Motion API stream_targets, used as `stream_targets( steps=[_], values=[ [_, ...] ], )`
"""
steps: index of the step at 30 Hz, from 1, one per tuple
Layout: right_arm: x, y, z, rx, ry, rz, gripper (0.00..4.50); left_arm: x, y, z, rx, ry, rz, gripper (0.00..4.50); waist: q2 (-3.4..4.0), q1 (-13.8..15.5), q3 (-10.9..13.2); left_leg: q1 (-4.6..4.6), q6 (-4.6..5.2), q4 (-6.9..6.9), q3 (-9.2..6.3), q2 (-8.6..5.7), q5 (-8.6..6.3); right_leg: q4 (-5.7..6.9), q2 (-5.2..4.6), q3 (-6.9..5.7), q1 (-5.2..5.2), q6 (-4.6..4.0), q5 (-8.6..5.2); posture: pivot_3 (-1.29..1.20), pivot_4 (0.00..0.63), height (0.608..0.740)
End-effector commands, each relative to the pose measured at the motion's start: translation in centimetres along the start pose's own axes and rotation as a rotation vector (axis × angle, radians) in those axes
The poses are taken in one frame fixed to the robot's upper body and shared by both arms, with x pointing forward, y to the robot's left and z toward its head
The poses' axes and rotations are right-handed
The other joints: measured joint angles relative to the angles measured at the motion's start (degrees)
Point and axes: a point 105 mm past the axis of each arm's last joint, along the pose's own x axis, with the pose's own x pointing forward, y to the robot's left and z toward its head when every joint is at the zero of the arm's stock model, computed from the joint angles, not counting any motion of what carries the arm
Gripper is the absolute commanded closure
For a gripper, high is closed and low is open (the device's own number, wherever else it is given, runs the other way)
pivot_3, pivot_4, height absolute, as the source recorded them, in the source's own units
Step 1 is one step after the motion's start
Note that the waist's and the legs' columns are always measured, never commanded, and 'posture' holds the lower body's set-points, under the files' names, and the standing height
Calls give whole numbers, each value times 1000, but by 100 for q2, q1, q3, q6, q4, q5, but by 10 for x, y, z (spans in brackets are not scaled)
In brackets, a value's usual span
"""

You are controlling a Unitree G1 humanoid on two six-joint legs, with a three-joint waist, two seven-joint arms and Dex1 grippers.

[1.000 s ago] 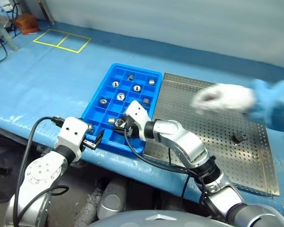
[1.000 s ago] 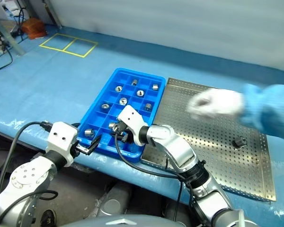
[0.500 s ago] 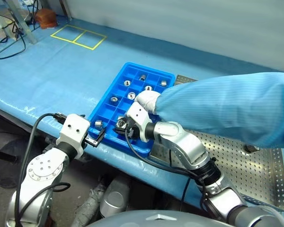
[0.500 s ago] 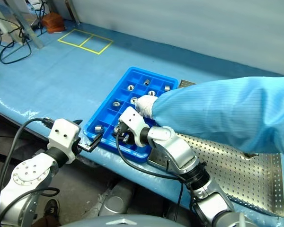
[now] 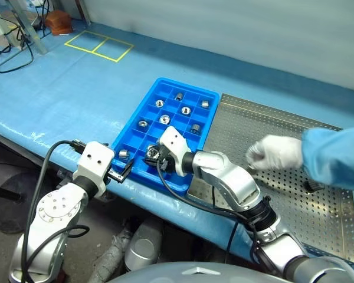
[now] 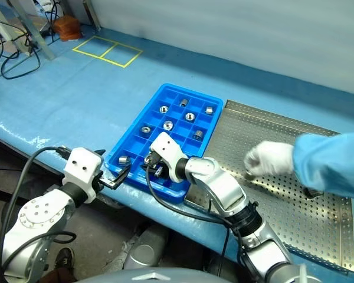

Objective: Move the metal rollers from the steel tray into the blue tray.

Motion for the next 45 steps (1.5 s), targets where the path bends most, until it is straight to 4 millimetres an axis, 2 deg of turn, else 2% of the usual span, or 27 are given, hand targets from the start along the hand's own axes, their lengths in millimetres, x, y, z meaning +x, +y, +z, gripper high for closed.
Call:
stream_targets(
  steps=[1,12,13,19,22,24,25,27,30,35,39,42,45],
  values=[
    [-7,-2,9,-17,-39,-19,2786,0,-2,8,19,-34,-12,0,0,-1,0,0,0,0,0,0,0,0,0,0,0,0,0,482,150,740],
    [-15,2,-10,-9,35,-9,2786,5,-5,7,20,-36,-38,0,0,-3,0,0,-1,0,0,3,0,-3,2,-1,0,-1,-1,469,150,740],
    [-15,2,-11,-12,37,-7,2069,6,-5,7,21,-36,-40,0,0,-6,0,0,-1,0,0,3,0,-3,2,-1,0,-1,-1,461,150,740],
    [-20,0,4,-40,-41,-40,190,11,-10,10,16,-52,-64,0,-1,-17,0,0,-1,0,1,3,0,-3,2,-1,0,-1,0,431,150,740],
    [-31,-16,23,-35,-137,-146,190,19,-20,16,7,-84,-108,0,0,-35,0,-1,-1,0,1,3,0,-4,2,-1,0,0,0,416,150,740],
    [-37,-24,27,-32,-162,-208,190,23,-24,19,3,-100,-125,0,-1,-50,-1,-1,-3,0,1,3,1,-3,3,-1,0,1,1,385,150,740],
    [-46,-38,28,-27,-172,-301,190,28,-30,24,-6,-126,-150,0,-1,-63,-1,0,-4,1,1,3,1,-3,3,-1,1,1,1,349,150,740],
    [-65,-61,26,-12,-173,-463,190,38,-41,34,-16,-172,-194,0,-2,-64,-2,-1,-6,4,2,0,2,-6,-1,0,4,1,1,324,150,740],
    [-95,-88,11,-5,-134,-680,190,53,-46,45,-7,-219,-229,0,-3,-159,-3,-4,-11,9,4,-2,5,-7,-2,3,5,6,4,252,150,740],
    [-146,-112,-23,51,-28,-965,190,78,-51,70,14,-304,-262,0,-3,-578,-4,-7,-10,7,7,-3,6,-7,-2,11,4,21,14,154,150,740],
    [-166,-110,-34,101,-23,-1061,190,89,-68,78,33,-337,-346,0,-3,-1148,-4,-7,-7,7,7,-5,4,-10,-2,18,8,41,28,47,150,740],
    [-179,-110,-45,142,-3,-1148,190,92,-78,78,31,-340,-404,0,0,-1686,-5,-3,-3,7,6,-5,3,-8,-4,19,14,27,36,11,150,740],
    [-186,-109,-51,168,9,-1195,190,93,-84,76,34,-337,-430,0,1,-2068,-6,4,-2,5,7,-4,3,2,-3,23,14,24,37,-6,150,740]
  ],
)
